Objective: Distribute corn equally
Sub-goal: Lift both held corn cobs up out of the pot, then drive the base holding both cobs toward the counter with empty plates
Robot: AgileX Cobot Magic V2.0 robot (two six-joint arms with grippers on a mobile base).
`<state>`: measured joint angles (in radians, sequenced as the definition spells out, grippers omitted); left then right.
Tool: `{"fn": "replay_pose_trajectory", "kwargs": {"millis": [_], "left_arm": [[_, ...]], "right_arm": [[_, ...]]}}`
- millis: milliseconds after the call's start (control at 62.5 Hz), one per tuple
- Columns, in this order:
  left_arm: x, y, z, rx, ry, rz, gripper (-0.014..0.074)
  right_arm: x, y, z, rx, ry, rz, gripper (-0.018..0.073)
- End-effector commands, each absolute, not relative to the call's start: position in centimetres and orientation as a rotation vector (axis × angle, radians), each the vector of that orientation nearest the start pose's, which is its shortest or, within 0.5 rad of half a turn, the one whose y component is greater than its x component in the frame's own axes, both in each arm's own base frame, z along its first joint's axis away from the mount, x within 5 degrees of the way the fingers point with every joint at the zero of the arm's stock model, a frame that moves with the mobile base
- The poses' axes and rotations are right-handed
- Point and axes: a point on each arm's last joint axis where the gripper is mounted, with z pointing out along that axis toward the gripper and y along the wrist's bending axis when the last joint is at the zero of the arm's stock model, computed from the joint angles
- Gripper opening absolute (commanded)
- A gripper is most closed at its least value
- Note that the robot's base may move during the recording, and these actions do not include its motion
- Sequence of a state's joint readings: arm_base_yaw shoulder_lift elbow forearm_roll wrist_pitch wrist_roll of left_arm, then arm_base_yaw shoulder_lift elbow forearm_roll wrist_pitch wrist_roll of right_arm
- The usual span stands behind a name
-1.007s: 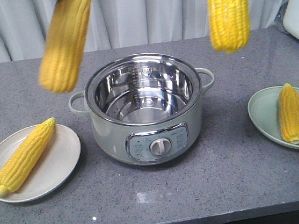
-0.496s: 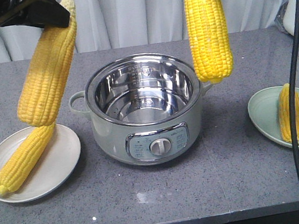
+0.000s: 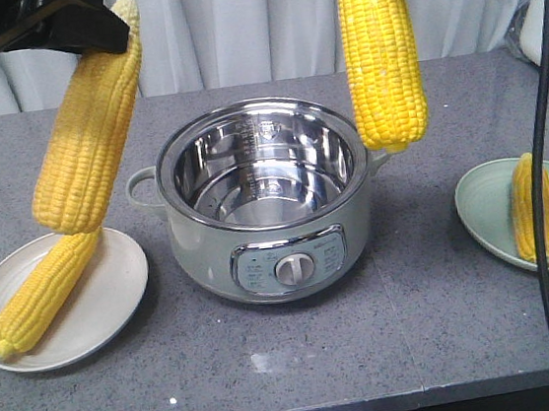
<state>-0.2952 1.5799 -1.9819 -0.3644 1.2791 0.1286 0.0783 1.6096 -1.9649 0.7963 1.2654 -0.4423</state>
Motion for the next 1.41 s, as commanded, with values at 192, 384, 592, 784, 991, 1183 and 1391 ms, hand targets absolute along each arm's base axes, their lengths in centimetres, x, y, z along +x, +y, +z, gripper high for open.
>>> {"fn": "replay_pose_trajectory", "kwargs": {"millis": [192, 384, 592, 784, 991, 1183, 1391], "left_arm": [[27.44, -11.74, 50.37, 0.523, 2.198, -0.579, -0.0008], [27.44, -11.74, 50.37, 0.523, 2.198, -0.579, -0.0008], [27.42, -11.73, 50.42, 0.523, 2.196, -0.579, -0.0008], [27.42, -11.73, 50.42, 0.523, 2.196, -0.579, -0.0008], [27.42, -11.73, 50.42, 0.523, 2.196, -0.579, -0.0008], [27.42, -11.73, 50.42, 0.523, 2.196, -0.579, -0.0008], [27.42, -11.73, 50.42, 0.523, 2.196, -0.58, -0.0008]], "right_arm": [[29.35, 8.74, 50.71, -0.65, 2.014, 0.848, 0.0026], [29.35, 8.74, 50.71, -0.65, 2.014, 0.848, 0.0026], [29.35, 8.74, 50.71, -0.65, 2.014, 0.848, 0.0026], [29.35, 8.74, 50.71, -0.65, 2.014, 0.848, 0.0026], [29.35, 8.74, 50.71, -0.65, 2.014, 0.848, 0.0026], [29.35, 8.74, 50.71, -0.65, 2.014, 0.848, 0.0026], [29.35, 8.74, 50.71, -0.65, 2.014, 0.848, 0.0026]]}}
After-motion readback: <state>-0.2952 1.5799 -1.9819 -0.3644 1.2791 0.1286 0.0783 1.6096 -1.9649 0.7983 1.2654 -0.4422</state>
